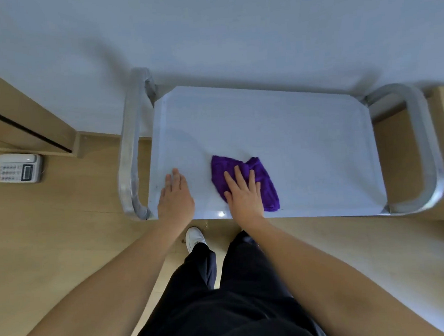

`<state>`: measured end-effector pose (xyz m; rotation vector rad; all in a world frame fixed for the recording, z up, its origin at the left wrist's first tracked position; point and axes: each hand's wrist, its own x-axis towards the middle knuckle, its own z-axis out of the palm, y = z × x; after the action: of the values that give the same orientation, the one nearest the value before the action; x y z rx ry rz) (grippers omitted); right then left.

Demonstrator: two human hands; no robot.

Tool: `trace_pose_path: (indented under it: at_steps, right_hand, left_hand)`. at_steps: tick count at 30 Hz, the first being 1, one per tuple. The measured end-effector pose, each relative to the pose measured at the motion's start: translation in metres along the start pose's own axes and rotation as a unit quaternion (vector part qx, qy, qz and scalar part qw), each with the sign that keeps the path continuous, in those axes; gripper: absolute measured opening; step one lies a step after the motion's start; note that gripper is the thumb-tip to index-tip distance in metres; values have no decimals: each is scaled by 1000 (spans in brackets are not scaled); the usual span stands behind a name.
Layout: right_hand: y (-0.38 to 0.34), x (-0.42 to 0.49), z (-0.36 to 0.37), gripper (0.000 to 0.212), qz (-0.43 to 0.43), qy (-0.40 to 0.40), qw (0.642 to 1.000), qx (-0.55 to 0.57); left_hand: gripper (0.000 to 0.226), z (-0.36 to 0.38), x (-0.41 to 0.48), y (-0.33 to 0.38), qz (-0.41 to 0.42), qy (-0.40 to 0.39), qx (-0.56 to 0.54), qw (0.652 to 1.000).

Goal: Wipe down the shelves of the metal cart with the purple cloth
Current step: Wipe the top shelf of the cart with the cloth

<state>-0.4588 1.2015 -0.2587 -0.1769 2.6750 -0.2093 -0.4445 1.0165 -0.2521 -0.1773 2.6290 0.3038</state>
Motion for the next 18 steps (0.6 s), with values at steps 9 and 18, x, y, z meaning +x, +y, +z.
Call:
trace_pose_path:
  at_steps: [9, 18]
  right_hand:
    - [42, -10, -3, 53, -8, -3, 1000, -12]
    - [149, -24, -17, 54, 46, 3, 999, 0]
  left_hand:
    - [59, 6, -18, 56, 135, -9, 39, 990]
    - [58, 29, -14, 154, 226, -32, 69, 971]
